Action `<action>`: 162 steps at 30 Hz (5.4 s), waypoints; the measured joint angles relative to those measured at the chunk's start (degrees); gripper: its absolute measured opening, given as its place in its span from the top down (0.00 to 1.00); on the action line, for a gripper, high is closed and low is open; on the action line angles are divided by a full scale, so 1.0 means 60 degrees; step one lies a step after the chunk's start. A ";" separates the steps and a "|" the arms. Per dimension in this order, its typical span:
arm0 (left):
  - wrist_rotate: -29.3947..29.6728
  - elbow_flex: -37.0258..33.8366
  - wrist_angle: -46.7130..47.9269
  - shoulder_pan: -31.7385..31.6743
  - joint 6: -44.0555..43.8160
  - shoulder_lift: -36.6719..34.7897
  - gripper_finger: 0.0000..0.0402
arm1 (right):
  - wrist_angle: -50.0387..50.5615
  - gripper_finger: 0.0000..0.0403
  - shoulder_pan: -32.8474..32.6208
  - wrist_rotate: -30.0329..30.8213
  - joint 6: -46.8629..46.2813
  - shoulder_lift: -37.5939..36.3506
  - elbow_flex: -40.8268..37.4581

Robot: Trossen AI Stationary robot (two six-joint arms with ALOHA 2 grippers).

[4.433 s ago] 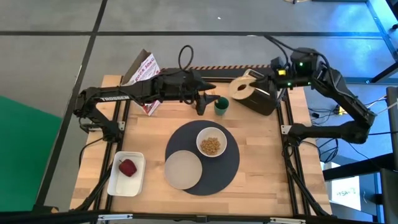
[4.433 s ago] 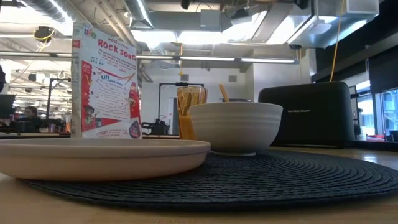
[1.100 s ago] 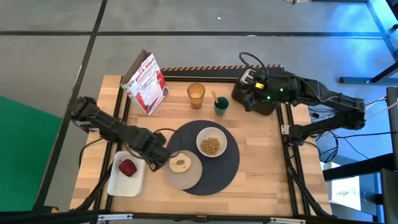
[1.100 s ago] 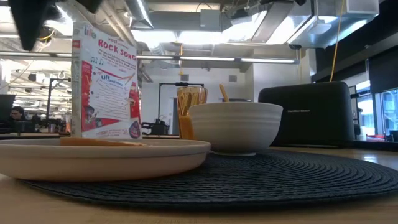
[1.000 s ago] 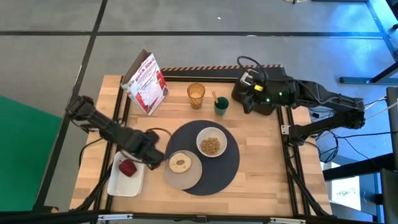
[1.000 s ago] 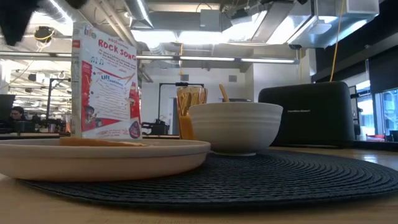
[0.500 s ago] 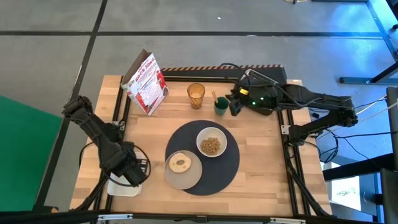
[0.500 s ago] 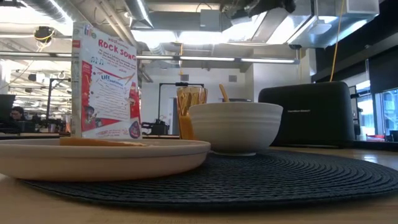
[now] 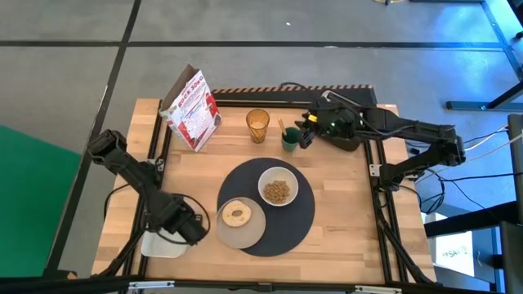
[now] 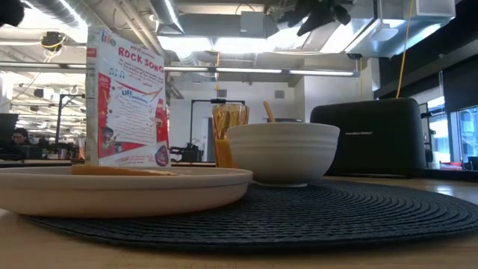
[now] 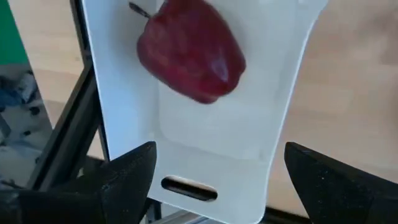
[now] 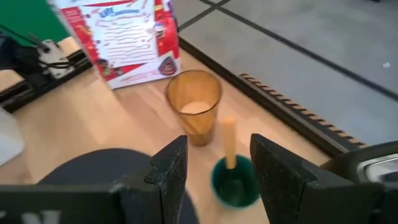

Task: Arrange a breakfast setting
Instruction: Put the red apple on the gray plate

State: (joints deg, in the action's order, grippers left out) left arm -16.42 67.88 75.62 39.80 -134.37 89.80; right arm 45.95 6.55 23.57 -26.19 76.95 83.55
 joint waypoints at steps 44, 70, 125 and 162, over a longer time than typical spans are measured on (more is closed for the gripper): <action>-0.1705 -0.1451 -0.0535 -0.0252 0.8758 -0.0071 0.12 | 0.0540 0.59 0.0659 -0.1215 0.1100 0.0000 0.0000; 0.1514 -0.3057 -0.0679 0.1252 1.3098 -0.1707 0.21 | -0.3870 0.59 -0.3042 0.0672 -0.4823 0.2286 0.0000; 0.3915 -0.3962 -0.2949 0.1334 0.3672 -0.4230 0.21 | -0.2723 0.59 -0.4462 0.2653 -0.6317 0.2357 0.0000; 0.3758 -0.5421 -0.4409 0.1353 0.3442 -0.3465 0.30 | -0.2651 0.59 -0.4470 0.2148 -0.6579 0.2353 0.0000</action>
State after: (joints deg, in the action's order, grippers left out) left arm 6.13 35.35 49.16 47.92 -113.72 69.01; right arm 30.04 -20.27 36.45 -65.66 91.07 83.55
